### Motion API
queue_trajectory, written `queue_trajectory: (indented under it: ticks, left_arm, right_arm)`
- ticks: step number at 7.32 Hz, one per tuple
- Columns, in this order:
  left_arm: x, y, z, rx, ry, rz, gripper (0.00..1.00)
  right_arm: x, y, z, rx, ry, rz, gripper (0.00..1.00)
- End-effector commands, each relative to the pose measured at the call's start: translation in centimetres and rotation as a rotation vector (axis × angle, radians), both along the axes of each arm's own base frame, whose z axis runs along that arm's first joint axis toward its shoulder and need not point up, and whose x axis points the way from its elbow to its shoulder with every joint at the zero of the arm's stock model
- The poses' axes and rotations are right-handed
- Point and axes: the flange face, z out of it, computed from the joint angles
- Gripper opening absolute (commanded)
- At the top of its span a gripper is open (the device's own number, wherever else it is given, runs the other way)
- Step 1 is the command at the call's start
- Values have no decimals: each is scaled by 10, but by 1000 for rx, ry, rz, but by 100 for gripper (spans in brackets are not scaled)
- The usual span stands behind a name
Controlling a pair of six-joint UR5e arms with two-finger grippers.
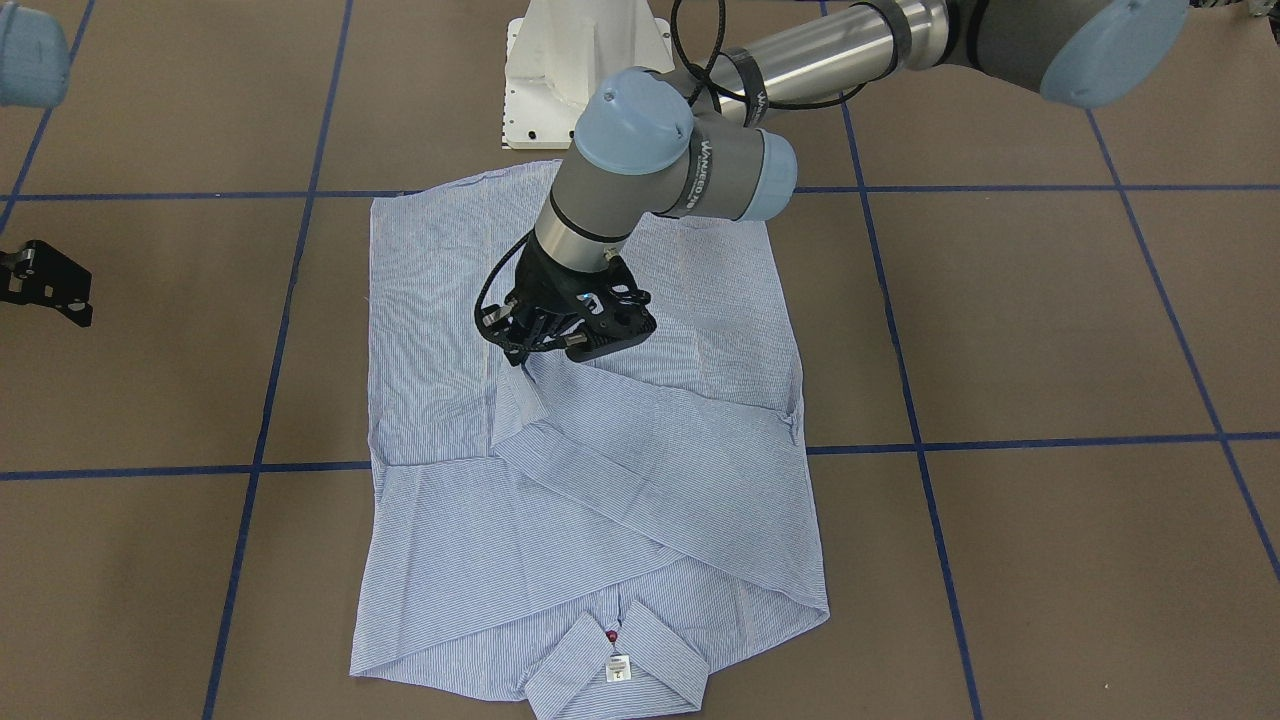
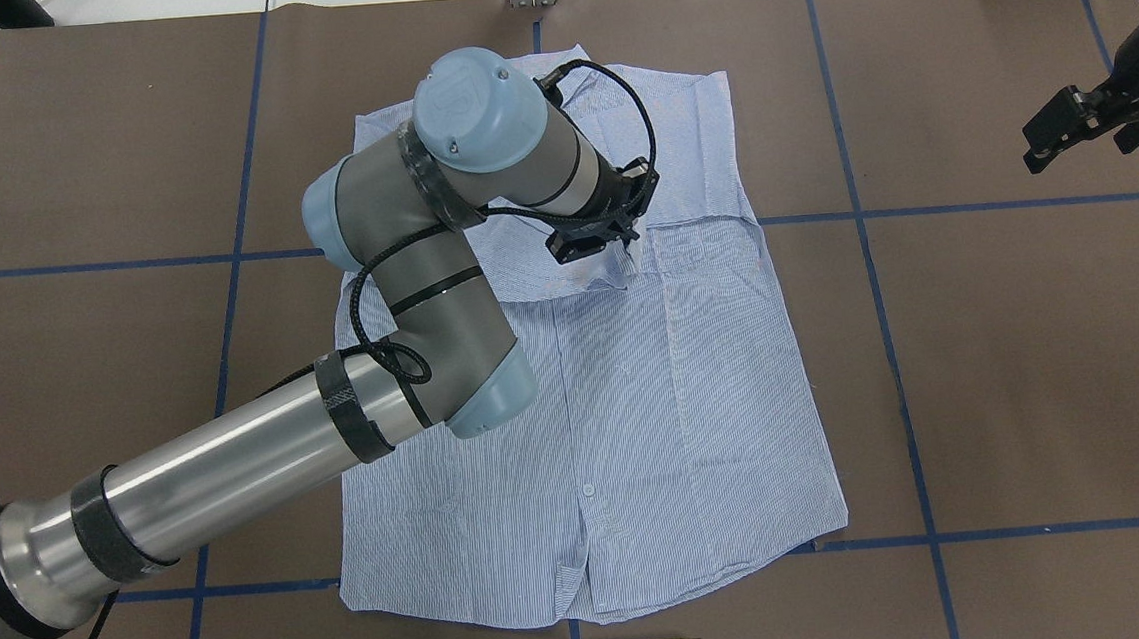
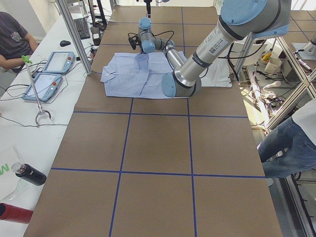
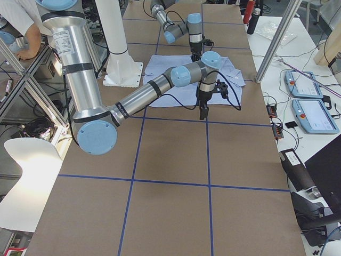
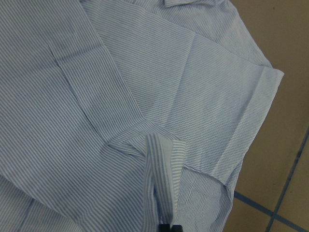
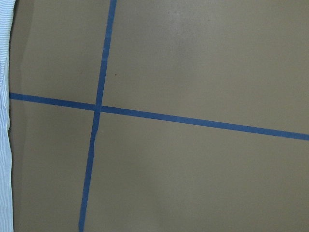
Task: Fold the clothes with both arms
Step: 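Lift the other cuff with left gripper and fold it across while right arm withdraws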
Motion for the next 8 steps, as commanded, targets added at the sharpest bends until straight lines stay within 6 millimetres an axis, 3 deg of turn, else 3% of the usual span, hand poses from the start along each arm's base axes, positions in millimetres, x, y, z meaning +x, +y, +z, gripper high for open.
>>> queue_trajectory:
  ticks: [1,2,4,5,6,7,8]
  left_arm:
    - [22,25,-9,36,23,23,51]
    - [30,41,-11,106,79,24,100]
    - [26,41,-15,130,93,-1,100]
    - [24,40,-4,122,75,-2,100]
    - [1,47,23,119,60,-6,100]
    - [-38,56,37,157,-9,10,100]
    - [-71,64,39,202,-82,32,100]
  right_arm:
    - [0,0,-4,5,-3,1,100]
    - [0,0,-5,2,-6,6,100]
    - [-2,1,-8,-11,-34,-1,100]
    - [-3,6,-15,-19,-69,-9,100]
    - [-7,9,-21,-35,-97,26,100]
    - [-25,22,-29,-36,-150,83,100]
    - [-54,45,-25,-42,-201,113,100]
